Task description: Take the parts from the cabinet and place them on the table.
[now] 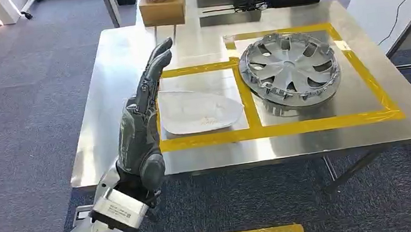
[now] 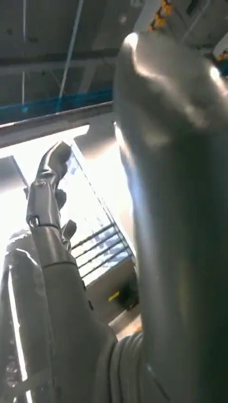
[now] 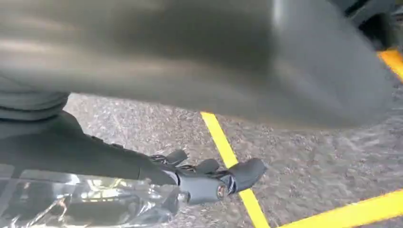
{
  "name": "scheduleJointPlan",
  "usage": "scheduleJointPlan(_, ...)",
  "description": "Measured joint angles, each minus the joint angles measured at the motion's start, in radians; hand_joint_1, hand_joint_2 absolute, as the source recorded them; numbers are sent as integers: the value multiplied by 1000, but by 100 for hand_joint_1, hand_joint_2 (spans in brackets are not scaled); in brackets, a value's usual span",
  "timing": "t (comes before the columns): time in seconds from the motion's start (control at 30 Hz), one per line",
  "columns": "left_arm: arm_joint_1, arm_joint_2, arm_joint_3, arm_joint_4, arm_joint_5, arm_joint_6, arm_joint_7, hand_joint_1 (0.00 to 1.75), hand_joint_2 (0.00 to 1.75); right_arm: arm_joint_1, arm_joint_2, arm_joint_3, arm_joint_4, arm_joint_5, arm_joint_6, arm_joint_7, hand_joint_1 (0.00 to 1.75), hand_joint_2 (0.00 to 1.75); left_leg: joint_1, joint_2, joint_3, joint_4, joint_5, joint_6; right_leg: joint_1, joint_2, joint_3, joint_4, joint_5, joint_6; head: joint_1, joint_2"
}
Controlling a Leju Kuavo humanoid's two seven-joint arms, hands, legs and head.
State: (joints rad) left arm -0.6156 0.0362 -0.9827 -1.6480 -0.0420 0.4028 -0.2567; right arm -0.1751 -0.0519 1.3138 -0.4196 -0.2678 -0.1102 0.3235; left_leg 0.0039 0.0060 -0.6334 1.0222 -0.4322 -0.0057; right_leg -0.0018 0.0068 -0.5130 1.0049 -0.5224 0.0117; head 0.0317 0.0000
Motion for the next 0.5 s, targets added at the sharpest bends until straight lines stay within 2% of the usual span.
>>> scheduleJointPlan(0.03,0,1,0,0,0,0,0,0,0,0,0,0,0,0,0,0,0,0,-2,-3,-3,1,2,-5,-7,-3,-5,-10,11,-12,0,0)
scheduleJointPlan(0.07,0,2,0,0,0,0,0,0,0,-2,0,0,-1,0,0,2,0,0,0,-5,-8,11,-26,-11,-10,-8,-8,-11,20,-18,-1,0)
scheduleJointPlan(0.1,-1,2,0,0,0,0,1,0,0,-4,0,0,-1,0,0,2,0,0,1,-5,-17,52,-78,-17,-10,-7,-17,-11,28,-26,-5,0)
scheduleJointPlan(0.13,0,2,0,0,1,0,1,0,0,-4,0,0,-4,0,1,2,0,0,4,-5,-38,129,-136,-21,-10,-8,-28,-10,36,-29,-11,0)
scheduleJointPlan(0.17,1,2,0,0,1,0,1,0,0,-4,0,0,-4,0,2,2,0,0,5,-5,-58,205,-179,-25,-10,-9,-38,-9,44,-29,-11,0)
scheduleJointPlan(0.2,2,3,0,1,2,0,1,0,0,-3,0,0,-4,0,2,2,0,0,5,-5,-71,267,-205,-27,-9,-10,-51,-6,51,-30,-12,0)
scheduleJointPlan(0.23,2,4,0,1,2,0,1,0,0,-3,0,0,-4,0,2,2,0,0,5,-5,-67,286,-201,-28,-9,-11,-64,-2,57,-28,-13,0)
scheduleJointPlan(0.27,2,4,0,1,2,0,1,0,0,-3,-1,0,-4,0,2,2,0,0,6,-5,-46,272,-178,-27,-9,-12,-77,3,64,-27,-13,0)
scheduleJointPlan(0.3,2,4,0,1,2,-1,1,0,0,-3,0,0,-4,0,3,2,0,0,6,-5,-3,214,-140,-24,-9,-12,-90,8,69,-25,-13,0)
scheduleJointPlan(0.33,1,4,0,1,2,-2,1,0,0,-3,0,0,-5,0,3,2,0,0,6,-5,53,131,-108,-20,-9,-12,-100,12,74,-23,-13,0)
scheduleJointPlan(0.37,-1,3,0,1,2,-2,1,0,0,-4,0,0,-6,1,5,2,0,0,5,-5,111,45,-97,-12,-9,-11,-105,16,79,-19,-13,0)
scheduleJointPlan(0.4,-2,2,0,1,2,-5,1,0,0,-4,1,0,-6,6,5,4,0,0,0,-6,140,-6,-117,-7,-4,-11,-112,17,83,-13,-13,0)
scheduleJointPlan(0.43,-3,1,0,1,3,-7,1,0,0,-4,1,0,-6,10,6,5,0,0,-1,-6,140,-17,-117,-6,-6,-11,-115,16,91,-5,-13,0)
scheduleJointPlan(0.5,-2,1,0,1,4,-11,1,0,0,-3,1,0,-6,11,8,6,0,0,-6,-7,130,-17,-110,6,-9,-13,-118,11,107,7,-12,0)
